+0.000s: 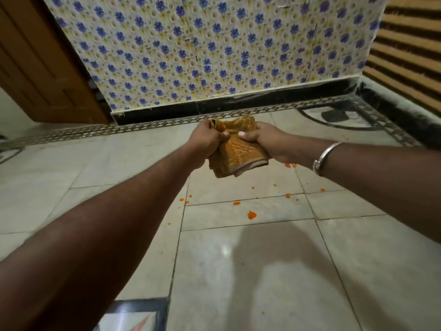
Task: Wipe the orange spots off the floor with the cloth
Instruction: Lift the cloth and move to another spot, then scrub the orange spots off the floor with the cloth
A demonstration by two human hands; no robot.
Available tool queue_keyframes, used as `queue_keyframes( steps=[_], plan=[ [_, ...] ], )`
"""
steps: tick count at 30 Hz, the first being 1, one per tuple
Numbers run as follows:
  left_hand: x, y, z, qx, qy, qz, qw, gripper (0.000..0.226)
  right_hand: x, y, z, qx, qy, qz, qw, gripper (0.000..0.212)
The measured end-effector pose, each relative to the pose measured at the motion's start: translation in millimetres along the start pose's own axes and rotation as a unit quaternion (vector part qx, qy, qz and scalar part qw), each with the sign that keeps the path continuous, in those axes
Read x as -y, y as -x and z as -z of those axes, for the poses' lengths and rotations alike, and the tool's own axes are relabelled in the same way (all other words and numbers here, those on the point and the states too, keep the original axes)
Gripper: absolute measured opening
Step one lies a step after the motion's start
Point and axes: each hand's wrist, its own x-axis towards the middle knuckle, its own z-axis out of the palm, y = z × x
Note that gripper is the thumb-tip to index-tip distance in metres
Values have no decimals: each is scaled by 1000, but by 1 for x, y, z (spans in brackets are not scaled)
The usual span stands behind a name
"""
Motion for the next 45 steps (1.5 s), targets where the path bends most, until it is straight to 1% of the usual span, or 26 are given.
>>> queue_keyframes(
  steps=[4,7,10,12,19,22,23,24,25,26,27,28,30,31,32,33,35,37,38,40,42,44,45],
  plan=[
    [23,-11,-32,-59,-72,11,996,42,-38,-18,2,-34,-6,11,999,39],
    [44,-12,-58,-81,-117,4,990,36,-69,-19,10,-48,0,16,999,35],
    [65,-16,-85,-82,-140,6,987,28,-103,-22,22,-58,-10,-3,998,35],
    [77,-18,-97,-80,-148,12,986,27,-124,-20,24,-58,-26,-27,998,32],
    [122,-36,-121,-49,-170,37,984,28,-180,-25,18,-39,-62,-104,992,23],
    [144,-47,-127,-43,-157,59,985,36,-194,-32,19,-16,-73,-111,991,21],
    [154,-53,-128,-45,-174,71,981,44,-205,-36,20,-18,-49,-98,994,23],
    [163,-54,-128,-50,-219,77,971,53,-214,-34,23,-22,19,-73,997,26],
    [172,-57,-127,-54,-287,78,953,61,-225,-30,24,-25,110,-40,993,28],
    [180,-61,-130,-53,-350,65,933,65,-240,-29,25,-29,203,0,979,31],
    [186,-62,-135,-48,-387,38,920,65,-256,-27,25,-31,279,49,958,36],
    [192,-62,-141,-32,-403,4,915,64,-268,-21,23,-36,333,91,938,41],
    [202,-59,-161,36,-435,-57,898,65,-292,-14,15,-64,428,148,889,49],
    [211,-57,-172,75,-453,-76,885,69,-301,-15,11,-75,458,170,869,51],
    [221,-55,-181,102,-467,-93,873,73,-308,-16,7,-81,483,182,853,55],
    [232,-53,-186,112,-482,-104,863,72,-313,-16,4,-78,491,176,850,59],
    [251,-57,-188,93,-504,-127,849,66,-319,-19,1,-64,487,157,857,68],
    [261,-62,-179,59,-510,-133,848,66,-323,-21,1,-61,500,162,849,71],
    [265,-64,-173,37,-503,-112,856,66,-323,-21,2,-61,513,163,840,71],
    [270,-57,-168,-19,-477,-42,878,68,-324,-19,3,-63,529,165,830,69],
    [269,-38,-177,-60,-478,14,876,71,-322,-18,4,-69,535,173,824,67],
    [265,-23,-194,-57,-484,27,873,75,-320,-17,3,-70,526,177,829,67],
    [261,-25,-200,-44,-485,13,873,76,-319,-17,3,-69,522,180,831,66]
  ],
)
